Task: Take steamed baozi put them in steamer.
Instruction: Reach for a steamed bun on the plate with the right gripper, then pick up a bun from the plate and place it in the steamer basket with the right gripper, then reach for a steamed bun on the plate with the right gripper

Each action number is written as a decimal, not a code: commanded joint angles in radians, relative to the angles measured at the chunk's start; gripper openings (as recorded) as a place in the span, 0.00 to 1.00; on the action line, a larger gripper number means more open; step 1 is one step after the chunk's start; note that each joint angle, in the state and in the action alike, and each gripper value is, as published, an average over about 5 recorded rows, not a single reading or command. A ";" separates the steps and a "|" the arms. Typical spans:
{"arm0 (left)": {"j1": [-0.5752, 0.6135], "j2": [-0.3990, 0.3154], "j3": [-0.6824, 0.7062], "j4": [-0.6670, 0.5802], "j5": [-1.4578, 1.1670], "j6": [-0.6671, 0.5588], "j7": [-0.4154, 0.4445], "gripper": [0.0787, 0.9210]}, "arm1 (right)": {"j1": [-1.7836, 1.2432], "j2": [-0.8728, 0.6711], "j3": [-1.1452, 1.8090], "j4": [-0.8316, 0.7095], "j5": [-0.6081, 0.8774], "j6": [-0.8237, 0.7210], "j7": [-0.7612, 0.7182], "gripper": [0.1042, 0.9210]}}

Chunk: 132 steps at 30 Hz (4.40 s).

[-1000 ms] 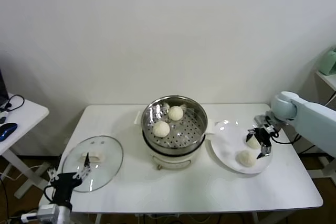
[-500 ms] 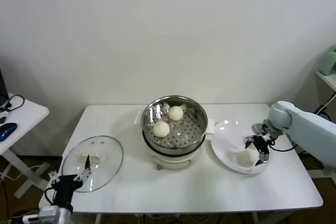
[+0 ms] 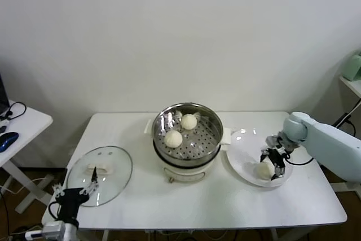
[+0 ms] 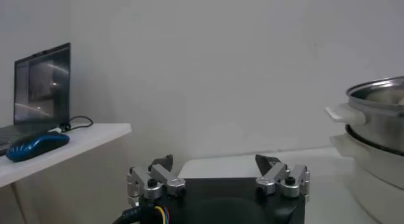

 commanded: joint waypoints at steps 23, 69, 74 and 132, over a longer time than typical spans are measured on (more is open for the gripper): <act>0.001 0.008 0.005 -0.001 0.003 0.001 0.001 0.88 | 0.381 0.052 -0.062 0.089 0.006 0.154 -0.095 0.72; -0.003 0.037 0.032 -0.019 -0.016 0.041 -0.001 0.88 | 0.429 0.491 -0.271 0.344 -0.271 0.525 -0.097 0.72; -0.001 0.039 0.034 -0.009 -0.016 0.038 -0.001 0.88 | 0.414 0.499 -0.269 0.339 -0.286 0.543 -0.087 0.72; -0.036 0.051 0.034 -0.003 -0.028 0.049 -0.002 0.88 | 0.652 0.234 -0.371 0.190 0.232 0.138 -0.113 0.88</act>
